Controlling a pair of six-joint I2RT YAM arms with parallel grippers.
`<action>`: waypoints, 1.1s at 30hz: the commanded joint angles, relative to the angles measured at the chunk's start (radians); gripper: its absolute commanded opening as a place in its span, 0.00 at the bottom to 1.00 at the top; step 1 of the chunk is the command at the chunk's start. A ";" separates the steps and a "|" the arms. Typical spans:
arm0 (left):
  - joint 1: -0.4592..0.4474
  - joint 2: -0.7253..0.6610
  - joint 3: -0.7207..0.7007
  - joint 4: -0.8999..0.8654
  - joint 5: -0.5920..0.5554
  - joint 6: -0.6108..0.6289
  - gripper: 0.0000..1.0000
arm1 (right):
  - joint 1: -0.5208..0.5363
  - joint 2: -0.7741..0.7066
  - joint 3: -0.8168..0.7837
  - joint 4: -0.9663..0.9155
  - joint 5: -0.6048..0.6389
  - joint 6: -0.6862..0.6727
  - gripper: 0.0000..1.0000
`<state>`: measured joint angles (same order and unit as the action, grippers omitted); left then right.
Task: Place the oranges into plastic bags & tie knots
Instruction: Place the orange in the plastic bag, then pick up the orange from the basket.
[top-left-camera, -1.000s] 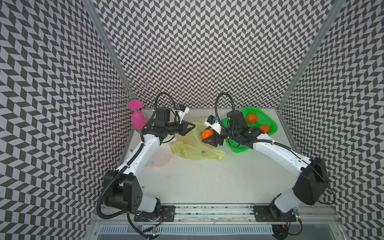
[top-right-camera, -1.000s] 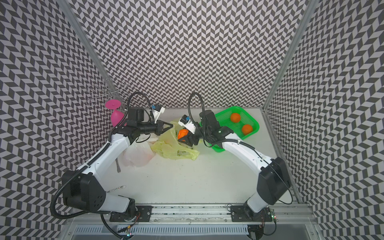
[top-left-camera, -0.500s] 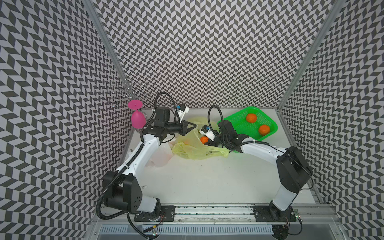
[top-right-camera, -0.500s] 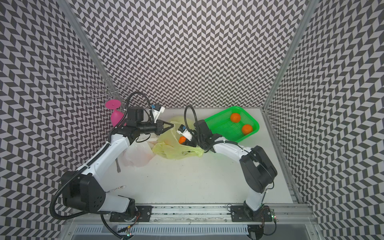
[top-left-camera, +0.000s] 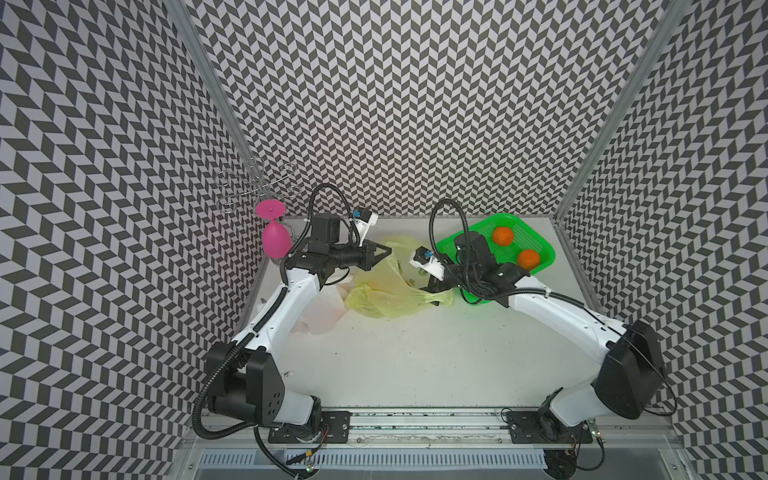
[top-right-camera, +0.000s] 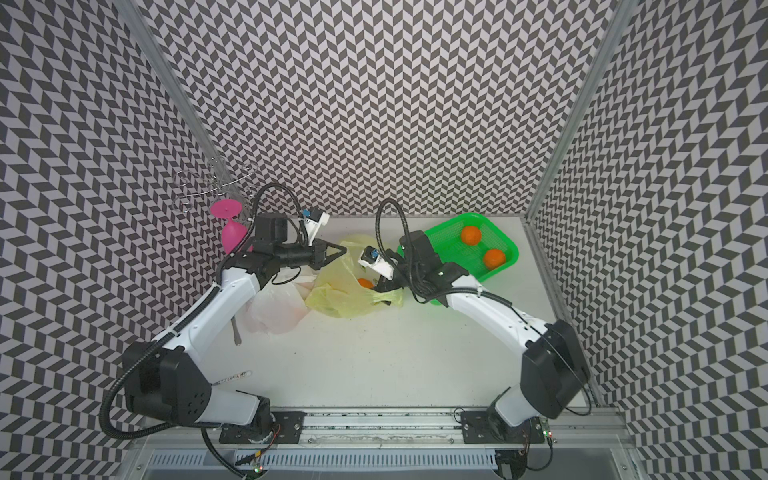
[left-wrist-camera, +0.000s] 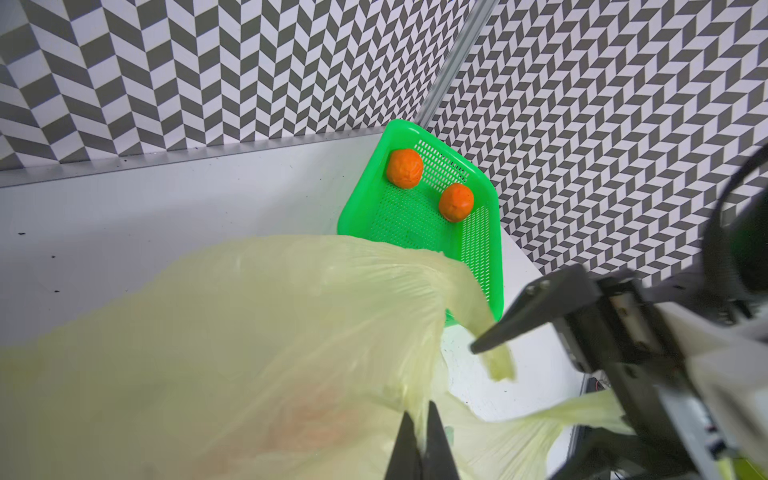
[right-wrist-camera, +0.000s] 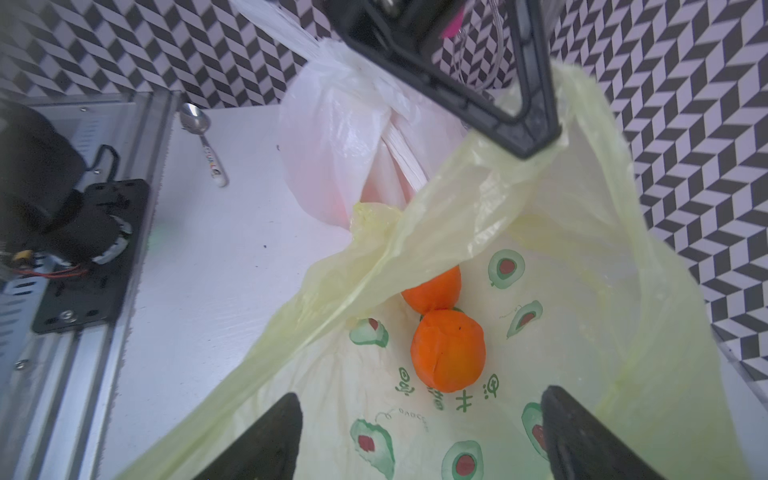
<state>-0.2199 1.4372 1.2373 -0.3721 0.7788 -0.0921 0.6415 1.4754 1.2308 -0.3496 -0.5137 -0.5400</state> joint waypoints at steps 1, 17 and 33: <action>0.005 -0.011 0.014 -0.006 -0.049 0.032 0.00 | -0.029 -0.111 -0.015 -0.057 -0.156 -0.038 0.89; 0.004 0.054 0.149 -0.060 -0.052 0.067 0.00 | -0.430 -0.133 0.020 0.142 0.120 0.274 0.90; -0.027 0.070 0.195 -0.060 -0.003 0.056 0.00 | -0.580 0.526 0.339 0.199 0.624 0.025 0.96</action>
<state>-0.2363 1.5066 1.4239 -0.4320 0.7559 -0.0425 0.0559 1.9476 1.4967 -0.1818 0.0040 -0.4500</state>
